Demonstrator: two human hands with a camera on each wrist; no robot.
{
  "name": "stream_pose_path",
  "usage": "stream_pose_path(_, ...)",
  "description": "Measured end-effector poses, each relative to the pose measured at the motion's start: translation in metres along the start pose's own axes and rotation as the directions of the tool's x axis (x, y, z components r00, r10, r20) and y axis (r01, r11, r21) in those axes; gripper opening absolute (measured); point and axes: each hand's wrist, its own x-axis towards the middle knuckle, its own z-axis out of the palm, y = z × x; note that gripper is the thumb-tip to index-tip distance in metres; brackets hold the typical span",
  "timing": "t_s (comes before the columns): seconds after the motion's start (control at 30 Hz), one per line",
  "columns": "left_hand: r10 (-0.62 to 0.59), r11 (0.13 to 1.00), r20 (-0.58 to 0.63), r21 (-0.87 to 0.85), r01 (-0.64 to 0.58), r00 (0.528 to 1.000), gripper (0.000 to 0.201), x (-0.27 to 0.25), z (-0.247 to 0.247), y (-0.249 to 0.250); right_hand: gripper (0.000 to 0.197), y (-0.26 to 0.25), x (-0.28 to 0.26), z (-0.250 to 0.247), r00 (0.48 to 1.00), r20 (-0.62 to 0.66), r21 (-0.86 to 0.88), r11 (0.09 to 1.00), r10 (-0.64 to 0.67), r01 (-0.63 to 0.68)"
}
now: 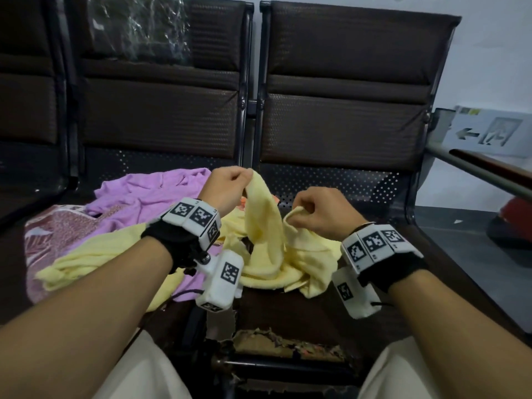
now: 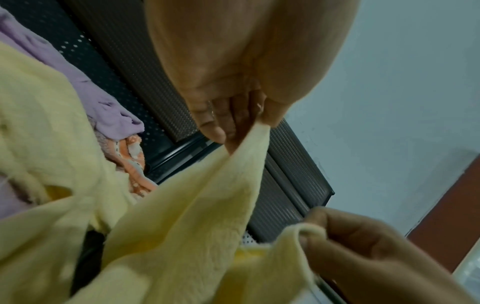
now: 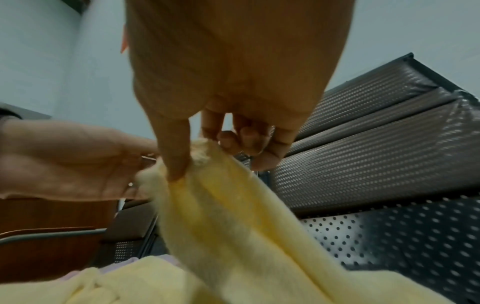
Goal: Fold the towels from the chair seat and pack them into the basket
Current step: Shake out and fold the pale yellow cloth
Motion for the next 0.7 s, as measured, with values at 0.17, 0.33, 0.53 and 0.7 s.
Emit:
stream_pose_path(0.17,-0.090,0.994,0.107,-0.053,0.096,0.990,0.018,-0.009,0.003,-0.005,0.020,-0.012,0.001,-0.003,0.981,-0.041,0.204,0.960,-0.187,0.192)
stream_pose_path(0.33,-0.108,0.986,0.184,-0.107,0.129,0.977,0.011,-0.016,0.008,-0.001,0.011,-0.006,0.002,0.004,0.993,-0.112,0.356,0.932,-0.027,0.065)
stream_pose_path(0.53,-0.103,0.974,0.309,-0.162,0.159,0.945,0.011,-0.029,0.017,0.001,0.010,-0.010,0.003,0.017,0.982,-0.173,0.385,0.923,0.070,0.002)
stream_pose_path(0.7,-0.147,0.944,0.321,-0.237,0.230,0.936,0.020,-0.031,0.020,0.008,0.011,-0.010,0.004,0.022,0.971,-0.205,0.376,0.926,0.122,-0.037)
